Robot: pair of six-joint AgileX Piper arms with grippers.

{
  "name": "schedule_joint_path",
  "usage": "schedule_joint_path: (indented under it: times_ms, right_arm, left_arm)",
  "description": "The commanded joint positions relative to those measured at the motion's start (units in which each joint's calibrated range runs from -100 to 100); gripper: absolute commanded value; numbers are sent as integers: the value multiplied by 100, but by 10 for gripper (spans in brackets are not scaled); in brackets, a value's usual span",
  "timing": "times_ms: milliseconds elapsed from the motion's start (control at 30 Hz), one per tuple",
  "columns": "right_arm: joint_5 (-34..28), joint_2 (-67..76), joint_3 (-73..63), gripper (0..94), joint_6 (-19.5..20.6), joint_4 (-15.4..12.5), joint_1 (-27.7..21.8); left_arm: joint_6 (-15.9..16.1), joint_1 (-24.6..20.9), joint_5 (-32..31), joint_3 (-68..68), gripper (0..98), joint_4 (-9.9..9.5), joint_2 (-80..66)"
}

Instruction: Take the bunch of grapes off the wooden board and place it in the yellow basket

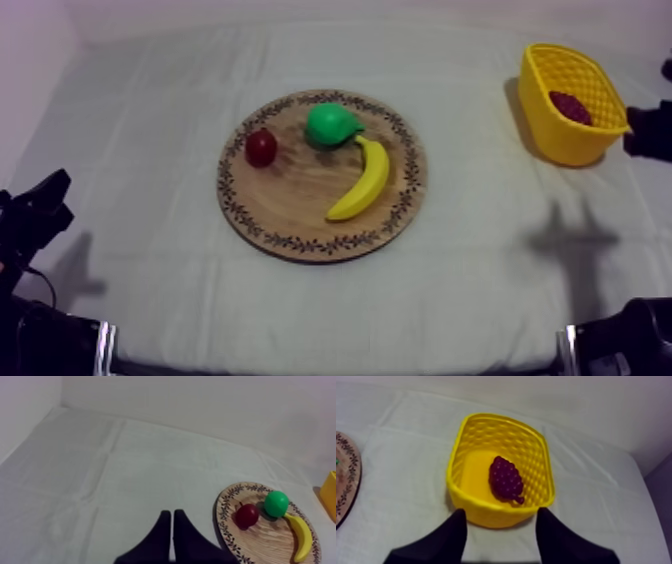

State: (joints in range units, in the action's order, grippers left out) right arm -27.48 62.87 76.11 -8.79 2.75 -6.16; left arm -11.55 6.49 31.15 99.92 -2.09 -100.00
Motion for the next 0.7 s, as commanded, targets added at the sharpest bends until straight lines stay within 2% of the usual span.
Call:
schedule_joint_path:
  times_ms: [0,167,400,667]
  right_arm:
    - [-42,942,574,372,94,25,41]
    - [-263,1859,1103,285,306,88,152]
    - [-360,2783,1731,69,675,149,265]
    - [-321,3243,2257,8,725,-5,289]
  left_arm:
    - [0,-1,-3,-4,1,-4,0]
    - [0,-1,-3,-4,1,-4,0]
    - [1,-1,-3,-4,1,-4,0]
    - [1,-1,-3,-4,1,-4,0]
